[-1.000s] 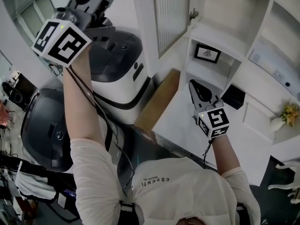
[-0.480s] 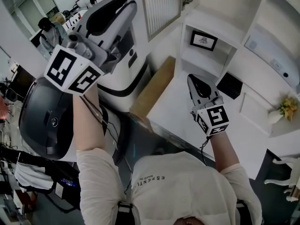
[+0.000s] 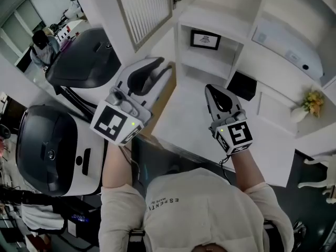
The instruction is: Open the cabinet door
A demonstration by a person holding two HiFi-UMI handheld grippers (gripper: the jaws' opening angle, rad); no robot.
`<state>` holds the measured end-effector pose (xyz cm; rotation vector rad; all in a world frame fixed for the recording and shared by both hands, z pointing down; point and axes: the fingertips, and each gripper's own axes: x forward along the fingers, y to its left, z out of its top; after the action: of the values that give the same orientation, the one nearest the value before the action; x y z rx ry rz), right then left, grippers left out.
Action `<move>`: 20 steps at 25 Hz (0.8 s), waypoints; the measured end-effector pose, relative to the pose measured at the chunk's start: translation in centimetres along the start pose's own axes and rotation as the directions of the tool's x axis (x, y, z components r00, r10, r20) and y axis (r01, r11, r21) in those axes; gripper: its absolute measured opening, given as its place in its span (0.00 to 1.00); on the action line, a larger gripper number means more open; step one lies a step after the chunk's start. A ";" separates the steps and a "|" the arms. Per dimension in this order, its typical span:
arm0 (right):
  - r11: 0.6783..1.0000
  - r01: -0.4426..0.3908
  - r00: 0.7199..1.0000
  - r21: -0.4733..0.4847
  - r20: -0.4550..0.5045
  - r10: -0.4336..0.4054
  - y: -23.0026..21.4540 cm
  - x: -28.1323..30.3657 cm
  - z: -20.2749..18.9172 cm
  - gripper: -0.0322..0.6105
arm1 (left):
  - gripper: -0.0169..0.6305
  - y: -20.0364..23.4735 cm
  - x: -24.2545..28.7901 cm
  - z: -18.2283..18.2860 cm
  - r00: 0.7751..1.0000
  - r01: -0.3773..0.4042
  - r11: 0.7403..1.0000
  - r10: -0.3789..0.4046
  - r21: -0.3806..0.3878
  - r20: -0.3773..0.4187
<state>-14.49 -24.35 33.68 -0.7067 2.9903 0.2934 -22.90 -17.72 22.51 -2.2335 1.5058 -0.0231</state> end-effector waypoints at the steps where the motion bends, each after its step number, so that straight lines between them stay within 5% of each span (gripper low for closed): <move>1: 1.000 0.013 1.000 0.002 -0.006 -0.013 -0.4 -0.2 -0.3 0.07 | 0.16 -0.7 0.4 -1.3 1.000 0.009 1.000 -0.009 -0.021 -0.014; 9: 0.995 0.095 0.995 0.007 -0.035 -0.095 -3.3 -1.8 -1.8 0.07 | 0.11 -4.2 3.1 -9.4 0.996 0.037 0.981 -0.052 -0.191 -0.073; 20: 0.978 0.197 0.980 0.061 -0.037 -0.195 -6.1 -4.2 -4.3 0.07 | 0.03 -7.7 6.3 -14.3 0.983 0.128 0.957 -0.157 -0.259 -0.097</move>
<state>-8.07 -28.73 37.20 -0.9988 2.9121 0.1755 -17.24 -25.90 36.80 -2.5819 1.4736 -0.0069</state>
